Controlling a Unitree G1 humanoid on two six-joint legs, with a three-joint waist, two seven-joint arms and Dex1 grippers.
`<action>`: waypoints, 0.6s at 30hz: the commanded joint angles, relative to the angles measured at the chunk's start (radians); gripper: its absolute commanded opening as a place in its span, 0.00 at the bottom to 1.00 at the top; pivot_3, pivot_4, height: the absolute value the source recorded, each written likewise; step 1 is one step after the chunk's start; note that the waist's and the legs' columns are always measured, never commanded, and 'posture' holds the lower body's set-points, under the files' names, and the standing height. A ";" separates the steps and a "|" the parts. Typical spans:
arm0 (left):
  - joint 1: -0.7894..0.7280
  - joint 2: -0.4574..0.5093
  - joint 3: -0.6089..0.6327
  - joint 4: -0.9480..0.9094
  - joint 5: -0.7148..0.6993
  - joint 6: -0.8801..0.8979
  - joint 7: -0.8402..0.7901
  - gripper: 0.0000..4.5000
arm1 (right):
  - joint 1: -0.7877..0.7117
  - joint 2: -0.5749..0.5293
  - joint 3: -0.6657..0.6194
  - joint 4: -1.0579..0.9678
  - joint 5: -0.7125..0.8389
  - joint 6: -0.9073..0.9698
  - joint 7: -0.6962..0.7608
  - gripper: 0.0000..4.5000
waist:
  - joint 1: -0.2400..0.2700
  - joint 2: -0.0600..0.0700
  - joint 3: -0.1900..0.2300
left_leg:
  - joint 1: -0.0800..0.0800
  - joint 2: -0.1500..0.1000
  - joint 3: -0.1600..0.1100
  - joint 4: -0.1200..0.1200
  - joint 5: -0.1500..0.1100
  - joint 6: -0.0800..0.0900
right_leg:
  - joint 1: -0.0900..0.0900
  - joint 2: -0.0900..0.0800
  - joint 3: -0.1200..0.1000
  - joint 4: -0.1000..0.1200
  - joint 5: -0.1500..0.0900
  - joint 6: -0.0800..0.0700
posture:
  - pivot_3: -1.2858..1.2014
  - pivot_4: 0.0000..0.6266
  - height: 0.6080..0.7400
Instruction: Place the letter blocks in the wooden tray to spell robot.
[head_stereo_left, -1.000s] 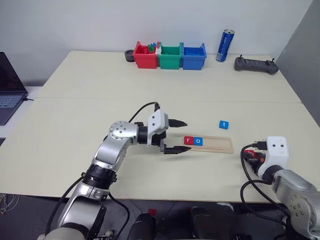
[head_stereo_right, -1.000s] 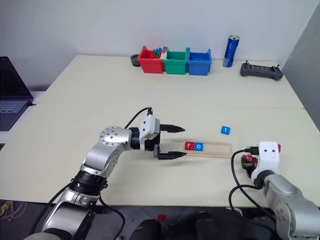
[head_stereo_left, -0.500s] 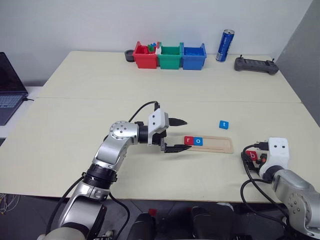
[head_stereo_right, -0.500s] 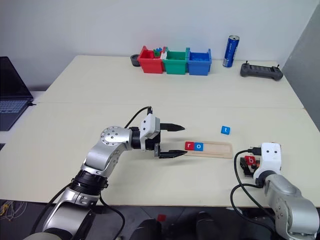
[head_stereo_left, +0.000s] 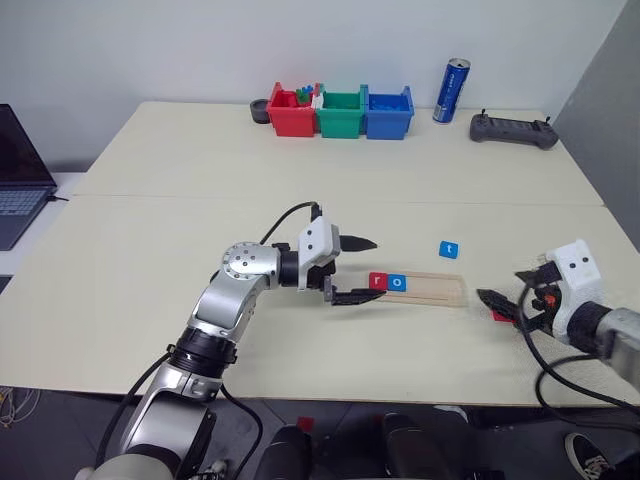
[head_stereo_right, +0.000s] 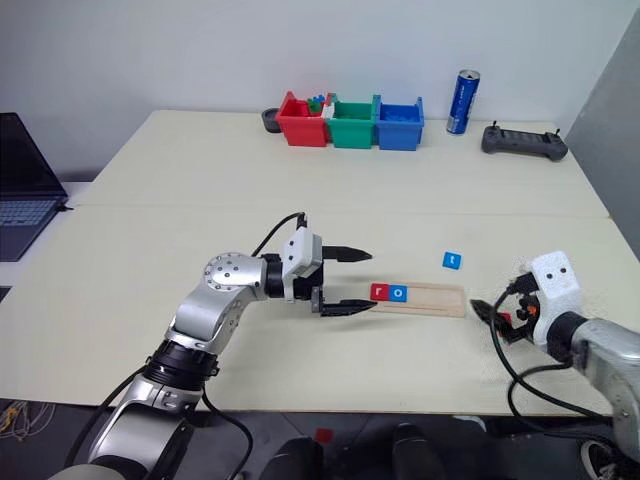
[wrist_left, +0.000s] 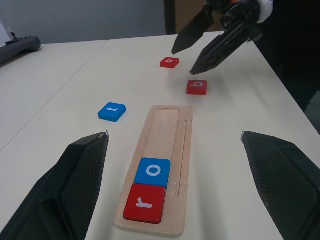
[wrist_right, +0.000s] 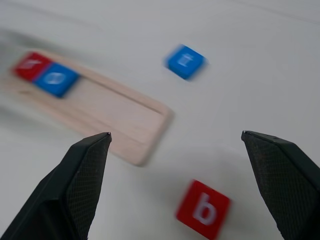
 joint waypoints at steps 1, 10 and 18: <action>-0.028 -0.013 0.001 0.007 -0.005 -0.032 -0.008 1.00 | 0.098 -0.143 0.017 0.189 -0.099 -0.426 0.319 0.99 | 0.003 -0.002 0.001 | 0.000 0.000 0.000 0.000 0.000 0.000 | 0.001 0.000 0.000 0.000 0.000 0.000 | 0.52 0.24 1.00; -0.020 -0.013 -0.005 0.001 -0.004 -0.043 -0.019 1.00 | -0.072 -0.263 0.219 0.722 -0.263 -0.967 0.603 0.99 | -0.010 -0.004 0.002 | 0.008 0.000 0.001 0.000 0.000 0.000 | 0.008 0.000 0.001 -0.002 0.000 0.001 | 0.52 0.24 1.00; 0.005 -0.002 -0.006 -0.042 -0.010 -0.022 -0.019 1.00 | -0.270 -0.226 0.359 0.975 -0.306 -1.028 0.684 0.99 | -0.003 -0.003 0.003 | 0.008 0.000 0.000 0.001 0.000 0.000 | 0.009 -0.001 0.000 -0.002 0.001 0.001 | 0.52 0.24 1.00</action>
